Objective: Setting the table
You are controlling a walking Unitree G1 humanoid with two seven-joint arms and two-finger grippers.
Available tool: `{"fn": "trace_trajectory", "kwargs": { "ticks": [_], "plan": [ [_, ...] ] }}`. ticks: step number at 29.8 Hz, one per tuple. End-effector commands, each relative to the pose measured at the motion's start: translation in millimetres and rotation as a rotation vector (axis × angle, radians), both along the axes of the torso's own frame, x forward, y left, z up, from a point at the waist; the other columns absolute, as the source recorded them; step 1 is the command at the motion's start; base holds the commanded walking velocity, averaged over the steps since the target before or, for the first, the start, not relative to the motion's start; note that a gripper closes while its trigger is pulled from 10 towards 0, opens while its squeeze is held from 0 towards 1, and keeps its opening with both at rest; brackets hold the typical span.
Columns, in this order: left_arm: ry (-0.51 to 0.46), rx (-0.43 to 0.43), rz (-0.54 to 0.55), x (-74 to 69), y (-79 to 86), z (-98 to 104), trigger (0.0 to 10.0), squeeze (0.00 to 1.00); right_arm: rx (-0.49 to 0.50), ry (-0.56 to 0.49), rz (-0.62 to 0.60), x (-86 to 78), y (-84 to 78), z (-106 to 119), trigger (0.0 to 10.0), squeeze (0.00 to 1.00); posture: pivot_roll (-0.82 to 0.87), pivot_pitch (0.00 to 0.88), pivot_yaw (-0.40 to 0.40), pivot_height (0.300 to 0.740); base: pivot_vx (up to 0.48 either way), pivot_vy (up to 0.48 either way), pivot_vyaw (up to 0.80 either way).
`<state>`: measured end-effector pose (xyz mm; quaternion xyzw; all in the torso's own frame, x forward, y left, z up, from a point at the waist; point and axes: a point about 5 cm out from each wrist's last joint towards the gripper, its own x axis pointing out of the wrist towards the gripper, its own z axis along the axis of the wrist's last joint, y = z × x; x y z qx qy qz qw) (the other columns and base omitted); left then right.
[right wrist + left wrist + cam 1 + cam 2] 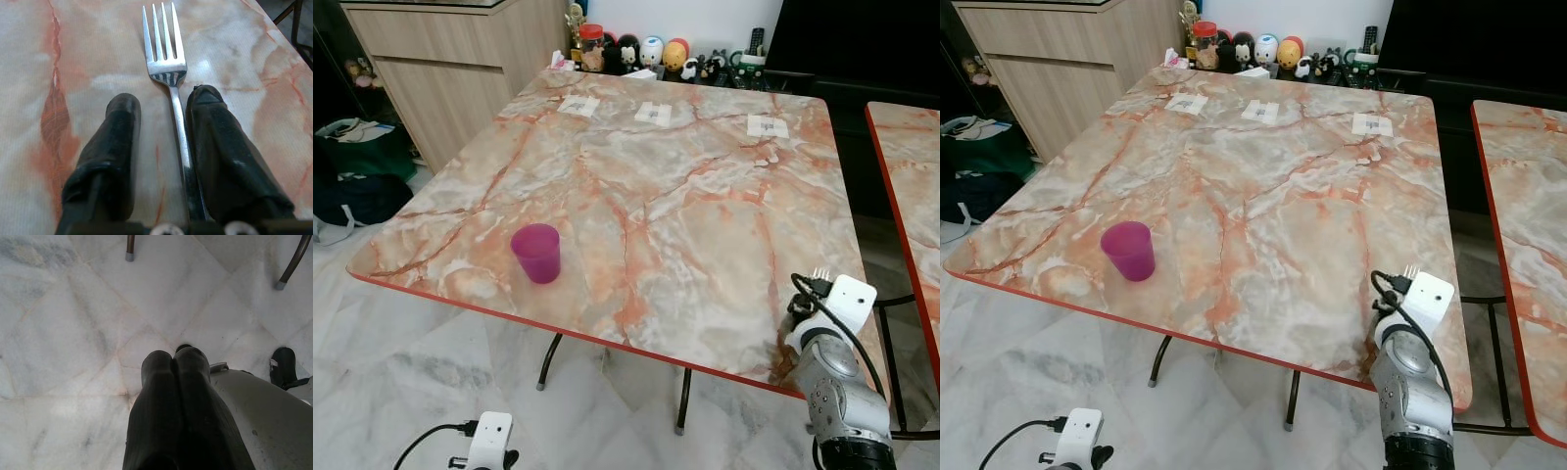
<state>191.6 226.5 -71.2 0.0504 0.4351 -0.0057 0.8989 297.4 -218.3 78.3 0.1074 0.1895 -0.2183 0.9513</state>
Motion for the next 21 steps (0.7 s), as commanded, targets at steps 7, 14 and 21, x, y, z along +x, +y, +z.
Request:
{"fn": "trace_trajectory", "kwargs": {
  "ticks": [7, 14, 21],
  "plan": [
    [0.036, -0.011, 0.004, -6.6, 0.3, -3.7, 10.0, 0.0, 0.037, 0.021, 0.008, -2.8, 0.8, -7.6, 0.0, 0.0, 0.05, 0.082, -0.012, 0.74, 0.0, 0.0, 0.0],
    [0.036, -0.016, 0.004, -6.7, -0.5, -3.9, 10.0, 0.0, 0.035, 0.021, 0.018, -2.8, 1.3, -8.7, 0.0, 0.0, 0.05, 0.082, -0.013, 0.74, 0.0, 0.0, 0.0],
    [0.043, -0.02, -0.002, -6.7, -1.1, -4.2, 10.0, 0.0, 0.031, 0.03, 0.034, -3.4, 3.3, -11.1, 0.0, 0.0, 0.05, 0.082, -0.016, 0.74, 0.0, 0.0, 0.0]
  ]
}}
